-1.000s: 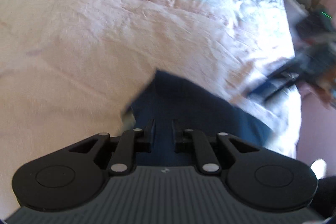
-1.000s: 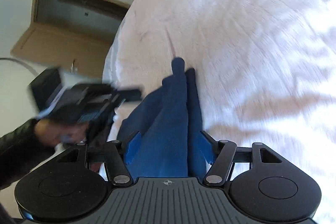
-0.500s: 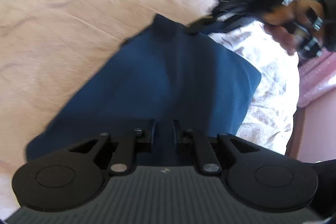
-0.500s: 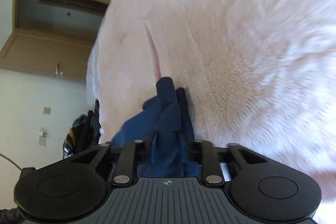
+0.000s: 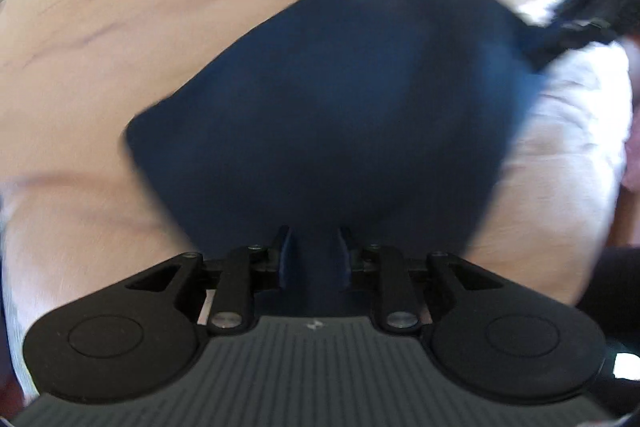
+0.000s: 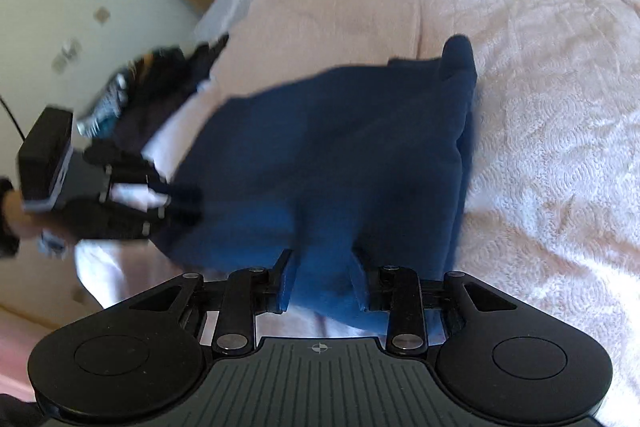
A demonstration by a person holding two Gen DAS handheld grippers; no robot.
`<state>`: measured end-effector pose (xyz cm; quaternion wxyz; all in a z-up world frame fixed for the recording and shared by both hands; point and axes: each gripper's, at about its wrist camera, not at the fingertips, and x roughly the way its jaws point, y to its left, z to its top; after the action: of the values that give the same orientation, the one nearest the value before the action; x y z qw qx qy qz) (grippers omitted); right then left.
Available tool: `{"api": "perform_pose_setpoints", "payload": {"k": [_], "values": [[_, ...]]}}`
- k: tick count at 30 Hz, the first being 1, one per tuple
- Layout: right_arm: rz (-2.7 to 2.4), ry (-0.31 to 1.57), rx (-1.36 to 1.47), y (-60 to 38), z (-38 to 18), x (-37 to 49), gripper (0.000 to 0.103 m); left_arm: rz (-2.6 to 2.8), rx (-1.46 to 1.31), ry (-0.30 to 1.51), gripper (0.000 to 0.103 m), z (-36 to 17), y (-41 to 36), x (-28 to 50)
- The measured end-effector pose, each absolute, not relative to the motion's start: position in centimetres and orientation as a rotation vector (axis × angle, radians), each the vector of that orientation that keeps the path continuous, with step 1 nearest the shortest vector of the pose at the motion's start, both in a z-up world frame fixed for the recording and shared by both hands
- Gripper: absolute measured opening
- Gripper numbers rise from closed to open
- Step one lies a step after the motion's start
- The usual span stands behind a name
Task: Fold clothes
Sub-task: 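Lower the folded vest onto the bed and open both grippers, then open both grippers and lift them off the folded navy vest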
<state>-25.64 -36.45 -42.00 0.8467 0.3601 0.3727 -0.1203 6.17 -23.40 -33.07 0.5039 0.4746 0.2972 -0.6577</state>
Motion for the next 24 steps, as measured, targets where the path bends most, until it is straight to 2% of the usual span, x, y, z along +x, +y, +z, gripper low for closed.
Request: {"api": "perform_pose_setpoints", "payload": {"k": [3,8,14,19,24], "values": [[-0.273,0.843,0.681,-35.2,-40.7,-25.6,0.034,-1.554,1.104,0.699,0.019,-31.8,-22.7,7.3],[-0.266,0.751,0.568,-32.3,-37.2,-23.8,0.034,-1.729,1.006,0.641,0.019,-29.2,-21.4,5.3],[-0.373,0.884,0.582,-30.6,-42.9,-20.0,0.033,-1.797,1.094,0.664,0.022,-33.6,-23.1,6.4],[-0.508,0.821,0.619,-28.9,-40.3,-22.6,0.034,-1.741,1.097,0.671,0.021,-33.2,-22.3,10.6],[-0.617,0.896,0.695,-27.2,-40.7,-24.2,0.034,-1.712,1.060,0.686,0.022,-32.1,-21.2,12.5]]}}
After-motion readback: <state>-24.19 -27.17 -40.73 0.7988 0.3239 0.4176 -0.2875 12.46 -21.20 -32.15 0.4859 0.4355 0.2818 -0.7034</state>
